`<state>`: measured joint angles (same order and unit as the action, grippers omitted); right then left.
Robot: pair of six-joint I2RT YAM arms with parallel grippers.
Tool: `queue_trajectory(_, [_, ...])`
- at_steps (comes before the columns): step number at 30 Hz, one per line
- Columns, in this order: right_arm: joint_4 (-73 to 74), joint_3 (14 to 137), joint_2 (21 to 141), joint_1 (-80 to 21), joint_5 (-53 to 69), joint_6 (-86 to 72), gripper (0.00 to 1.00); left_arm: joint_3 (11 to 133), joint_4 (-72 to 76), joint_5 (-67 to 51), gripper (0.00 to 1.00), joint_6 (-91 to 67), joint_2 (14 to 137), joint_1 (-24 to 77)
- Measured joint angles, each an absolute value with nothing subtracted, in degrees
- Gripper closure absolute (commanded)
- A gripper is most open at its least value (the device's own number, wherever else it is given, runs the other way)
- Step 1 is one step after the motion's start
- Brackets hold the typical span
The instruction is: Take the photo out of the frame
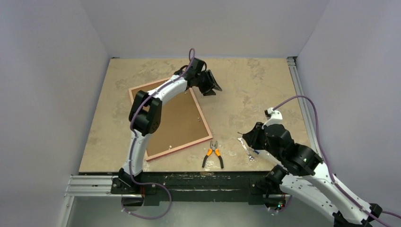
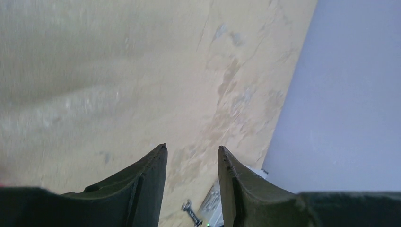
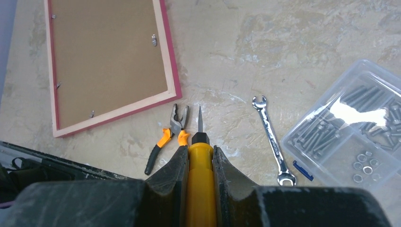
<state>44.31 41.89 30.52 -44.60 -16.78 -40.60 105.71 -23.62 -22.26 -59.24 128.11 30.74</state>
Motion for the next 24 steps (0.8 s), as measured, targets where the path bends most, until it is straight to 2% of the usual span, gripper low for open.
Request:
queue_trajectory(3, [45.52, 42.59, 31.59, -44.6, -17.1, -40.95, 1.0, 112.73, -24.93, -23.0, 0.42, -58.3, 131.5, 29.32])
queue_trajectory(7, [45.39, 43.48, 34.3, -44.6, -16.97, -40.97, 1.0, 107.57, -26.74, -22.11, 0.34, -53.67, 126.3, 28.14])
queue_trajectory(16, [38.3, 43.2, 41.56, -44.6, -12.23, -40.29, 1.0, 77.32, -35.29, -16.45, 0.34, -35.86, 88.9, 30.02])
queue_trajectory(20, [34.94, 41.34, 41.91, -44.62, -9.85, -40.07, 1.0, 68.01, -37.58, -9.67, 0.37, -26.24, 78.46, 35.77])
queue_trajectory(24, [33.76, 40.77, 41.01, -44.62, -8.49, -40.07, 1.0, 56.29, -34.74, -5.54, 0.38, -16.67, 74.74, 43.24])
